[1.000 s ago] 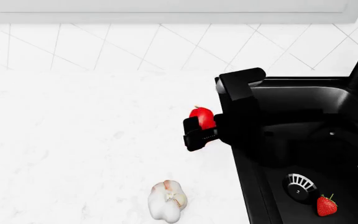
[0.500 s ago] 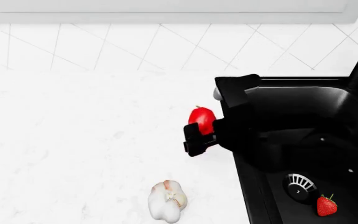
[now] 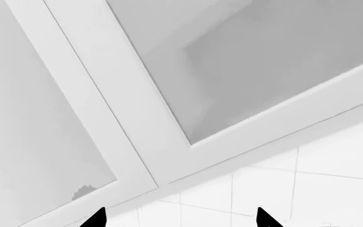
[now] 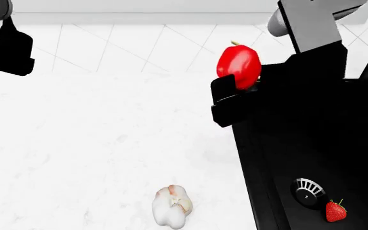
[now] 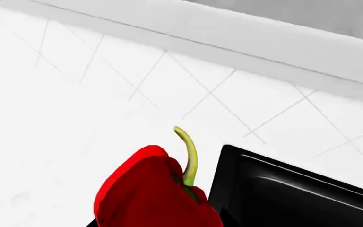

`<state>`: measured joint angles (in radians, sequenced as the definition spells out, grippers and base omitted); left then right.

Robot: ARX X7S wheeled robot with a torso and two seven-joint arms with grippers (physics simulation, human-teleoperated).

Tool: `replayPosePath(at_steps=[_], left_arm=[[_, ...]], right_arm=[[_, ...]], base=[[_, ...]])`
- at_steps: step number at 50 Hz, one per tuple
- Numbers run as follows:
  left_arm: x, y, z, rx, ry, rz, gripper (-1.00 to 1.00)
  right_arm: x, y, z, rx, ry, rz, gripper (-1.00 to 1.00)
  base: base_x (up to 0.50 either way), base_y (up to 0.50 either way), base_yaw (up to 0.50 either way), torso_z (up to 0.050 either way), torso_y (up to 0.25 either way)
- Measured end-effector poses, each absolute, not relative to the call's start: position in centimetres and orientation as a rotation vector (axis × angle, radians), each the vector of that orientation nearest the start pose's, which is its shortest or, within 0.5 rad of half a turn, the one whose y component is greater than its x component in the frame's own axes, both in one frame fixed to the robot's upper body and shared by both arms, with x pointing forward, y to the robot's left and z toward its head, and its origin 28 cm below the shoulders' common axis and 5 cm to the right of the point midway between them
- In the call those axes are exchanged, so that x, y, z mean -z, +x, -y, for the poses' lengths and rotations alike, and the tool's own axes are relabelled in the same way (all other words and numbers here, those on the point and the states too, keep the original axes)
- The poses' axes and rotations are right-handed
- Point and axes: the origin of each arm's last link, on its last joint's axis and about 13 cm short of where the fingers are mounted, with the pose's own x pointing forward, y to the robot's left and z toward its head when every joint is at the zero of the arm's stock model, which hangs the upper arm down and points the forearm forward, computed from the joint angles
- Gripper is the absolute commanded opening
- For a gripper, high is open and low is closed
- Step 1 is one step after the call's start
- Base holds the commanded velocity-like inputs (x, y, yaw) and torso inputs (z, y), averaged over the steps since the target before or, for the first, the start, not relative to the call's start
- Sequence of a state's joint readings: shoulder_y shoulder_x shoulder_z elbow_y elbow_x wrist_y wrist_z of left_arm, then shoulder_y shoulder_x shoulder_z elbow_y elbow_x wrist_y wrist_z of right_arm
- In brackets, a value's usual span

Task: There is a mixed pile of frozen fruits and vegetables on the counter. Locate all the frozen vegetables and place the items in a bowl on the counter. Take all the frozen fruits and defrost them in a running sink.

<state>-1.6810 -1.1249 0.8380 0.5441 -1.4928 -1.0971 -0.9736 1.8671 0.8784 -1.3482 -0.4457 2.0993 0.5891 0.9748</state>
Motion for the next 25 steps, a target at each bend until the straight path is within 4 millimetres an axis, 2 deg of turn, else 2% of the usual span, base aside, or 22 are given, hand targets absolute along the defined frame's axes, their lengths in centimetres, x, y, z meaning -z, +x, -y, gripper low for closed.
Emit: replayPosePath(at_steps=[17, 25], left_arm=[[-32.5, 20.5, -26.4, -0.038, 0.521, 0.129, 1.0], [-31.6, 19.9, -25.4, 0.102, 0.467, 0.098, 1.0]], right_arm=[[-40.9, 14.7, 9.2, -0.202, -0.304, -0.1, -1.0], [-43.3, 12.4, 9.0, -0.168, -0.353, -0.049, -1.0]], base=[[0.0, 0.0, 0.0, 0.0, 0.0], [0.0, 0.0, 0.0, 0.0, 0.0]])
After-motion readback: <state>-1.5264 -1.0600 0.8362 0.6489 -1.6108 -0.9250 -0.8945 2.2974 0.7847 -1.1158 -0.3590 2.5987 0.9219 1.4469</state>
